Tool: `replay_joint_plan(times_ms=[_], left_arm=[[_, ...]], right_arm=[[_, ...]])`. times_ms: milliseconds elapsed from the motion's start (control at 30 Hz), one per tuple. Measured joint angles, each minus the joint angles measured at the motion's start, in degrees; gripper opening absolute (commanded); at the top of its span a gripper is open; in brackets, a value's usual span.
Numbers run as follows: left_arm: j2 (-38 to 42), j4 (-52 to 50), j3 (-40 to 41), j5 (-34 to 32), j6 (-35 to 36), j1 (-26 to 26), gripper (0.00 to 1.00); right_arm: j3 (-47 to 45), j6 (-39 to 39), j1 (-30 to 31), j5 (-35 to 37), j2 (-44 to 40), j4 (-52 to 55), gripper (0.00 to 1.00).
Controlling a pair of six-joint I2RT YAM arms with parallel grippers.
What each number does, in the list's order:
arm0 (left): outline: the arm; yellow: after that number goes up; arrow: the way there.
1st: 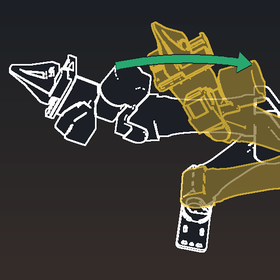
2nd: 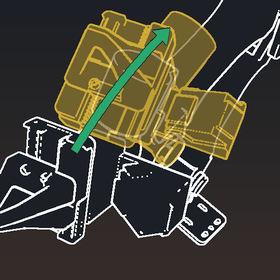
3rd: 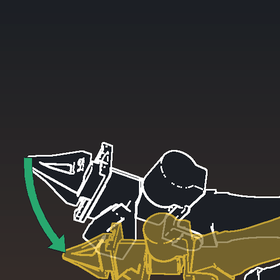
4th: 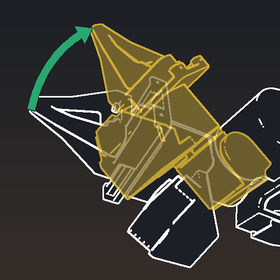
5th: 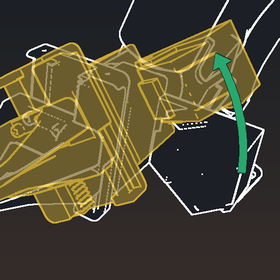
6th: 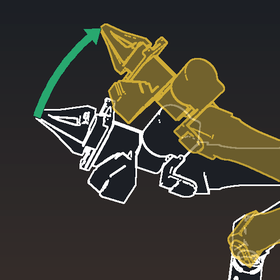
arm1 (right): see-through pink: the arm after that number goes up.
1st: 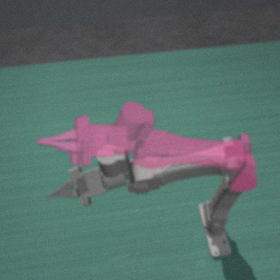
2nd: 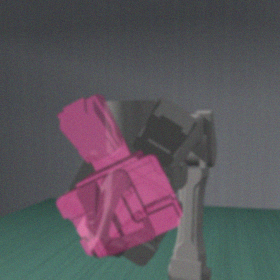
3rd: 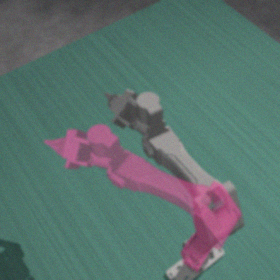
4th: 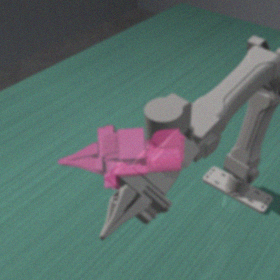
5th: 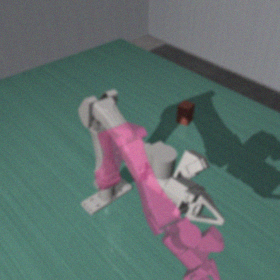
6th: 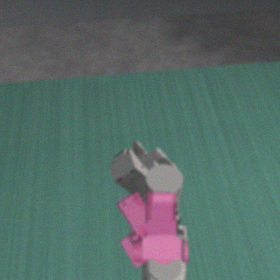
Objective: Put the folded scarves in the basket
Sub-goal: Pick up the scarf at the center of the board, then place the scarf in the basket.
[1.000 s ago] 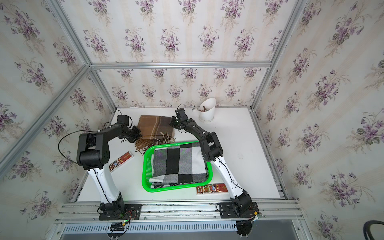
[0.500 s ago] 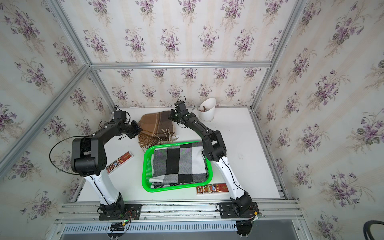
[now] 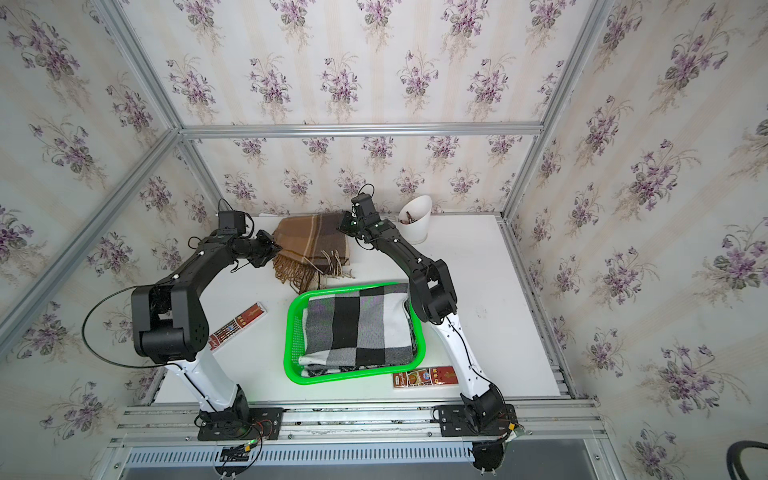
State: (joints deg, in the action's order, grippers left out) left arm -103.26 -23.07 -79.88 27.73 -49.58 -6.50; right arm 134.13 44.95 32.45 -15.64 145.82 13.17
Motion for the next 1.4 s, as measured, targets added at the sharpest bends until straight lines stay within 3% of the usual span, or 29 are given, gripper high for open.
replay_joint_plan(times_ms=[500, 967, 1400], left_arm=[[10.4, -9.4, -8.3, 0.6, -0.5, 4.6, 0.0], [27.7, -16.5, -4.1, -1.5, -4.5, 16.6, 0.0], [42.4, -18.7, 9.6, -6.8, -12.5, 31.1, 0.0]], right_arm=[[-2.4, -4.5, 0.5, -0.7, -13.3, 5.8, 0.0], [-30.5, -10.6, 1.4, -0.2, -40.7, 9.0, 0.0], [-50.5, -12.1, 2.0, 0.2, -60.0, 14.1, 0.0]])
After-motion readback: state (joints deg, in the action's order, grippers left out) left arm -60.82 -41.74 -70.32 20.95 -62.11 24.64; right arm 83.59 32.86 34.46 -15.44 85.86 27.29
